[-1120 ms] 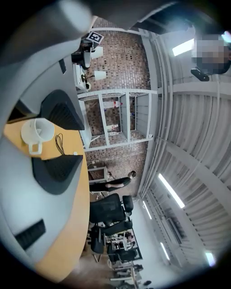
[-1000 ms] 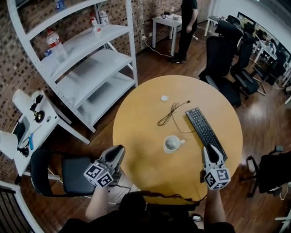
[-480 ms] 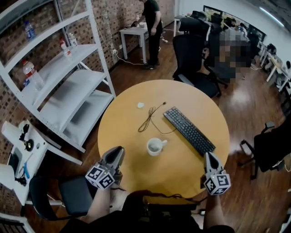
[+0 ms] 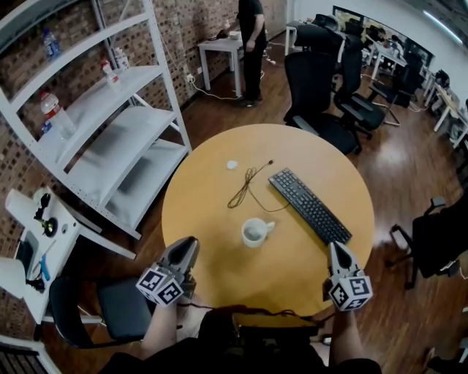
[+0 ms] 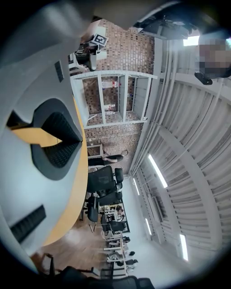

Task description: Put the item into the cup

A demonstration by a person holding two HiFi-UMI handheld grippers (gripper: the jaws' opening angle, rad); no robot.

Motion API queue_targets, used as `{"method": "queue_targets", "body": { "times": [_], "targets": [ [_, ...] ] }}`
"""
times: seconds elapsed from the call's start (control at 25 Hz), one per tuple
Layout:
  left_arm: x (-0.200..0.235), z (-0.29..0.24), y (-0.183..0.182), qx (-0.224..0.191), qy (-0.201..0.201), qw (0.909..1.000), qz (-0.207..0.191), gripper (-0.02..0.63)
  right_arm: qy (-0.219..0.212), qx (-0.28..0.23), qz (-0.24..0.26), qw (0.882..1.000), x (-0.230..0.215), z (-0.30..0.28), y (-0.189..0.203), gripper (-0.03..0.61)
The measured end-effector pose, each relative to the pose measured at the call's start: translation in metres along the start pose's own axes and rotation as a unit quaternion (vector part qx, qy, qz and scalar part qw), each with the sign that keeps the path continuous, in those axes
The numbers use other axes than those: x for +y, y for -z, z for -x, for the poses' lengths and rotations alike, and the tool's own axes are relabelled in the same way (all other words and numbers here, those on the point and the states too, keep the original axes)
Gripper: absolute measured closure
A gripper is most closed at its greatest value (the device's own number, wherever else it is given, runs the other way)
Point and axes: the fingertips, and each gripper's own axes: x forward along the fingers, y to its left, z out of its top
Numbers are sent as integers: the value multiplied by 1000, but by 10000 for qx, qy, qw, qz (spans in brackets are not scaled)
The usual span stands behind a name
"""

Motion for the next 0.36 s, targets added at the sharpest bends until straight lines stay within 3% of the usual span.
{"method": "queue_targets", "body": {
  "times": [0.36],
  "targets": [
    [19, 13, 1, -82, -327, 9994, 25, 555, -19, -98, 12, 9999, 8, -12, -13, 569]
  ]
}}
